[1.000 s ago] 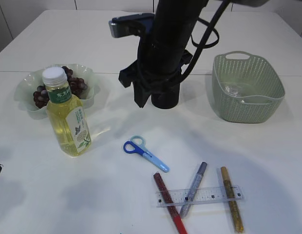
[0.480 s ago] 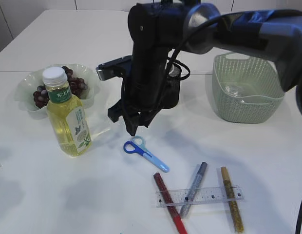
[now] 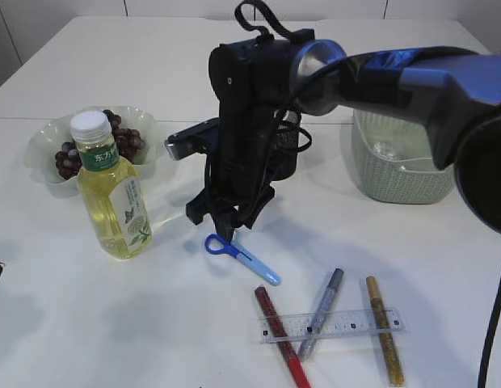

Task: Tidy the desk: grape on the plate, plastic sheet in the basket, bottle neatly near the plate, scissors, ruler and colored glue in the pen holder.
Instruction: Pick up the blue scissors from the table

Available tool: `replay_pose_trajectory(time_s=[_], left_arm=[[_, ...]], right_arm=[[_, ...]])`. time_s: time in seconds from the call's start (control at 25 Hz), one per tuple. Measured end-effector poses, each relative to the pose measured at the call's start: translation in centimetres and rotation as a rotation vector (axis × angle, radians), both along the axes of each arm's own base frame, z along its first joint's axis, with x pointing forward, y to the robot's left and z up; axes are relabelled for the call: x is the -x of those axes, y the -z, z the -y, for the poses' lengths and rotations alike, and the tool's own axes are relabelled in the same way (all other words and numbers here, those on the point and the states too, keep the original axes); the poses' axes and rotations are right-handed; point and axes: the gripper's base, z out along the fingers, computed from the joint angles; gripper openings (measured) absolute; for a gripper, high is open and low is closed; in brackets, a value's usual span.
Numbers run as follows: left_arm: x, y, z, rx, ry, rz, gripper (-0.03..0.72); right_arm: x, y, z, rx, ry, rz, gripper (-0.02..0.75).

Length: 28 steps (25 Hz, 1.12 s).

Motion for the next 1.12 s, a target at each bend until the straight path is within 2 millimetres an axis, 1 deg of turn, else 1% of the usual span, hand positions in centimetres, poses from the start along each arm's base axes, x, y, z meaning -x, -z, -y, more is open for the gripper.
replay_pose_trajectory(time_s=[0.08,0.16,1.12], left_arm=[[0.0,0.0,0.0,0.0,0.0,0.0,0.489],[-0.02,-0.01,0.0,0.0,0.0,0.002,0.489],[-0.05,-0.01,-0.02,-0.003,0.0,0.006,0.489]], right_arm=[[-0.05,0.85,-0.05,0.008,0.0,-0.016,0.366],[-0.07,1.19,-0.06,0.012,-0.002,-0.021,0.366],[-0.15,1.42,0.04,0.028,-0.025,-0.014,0.366]])
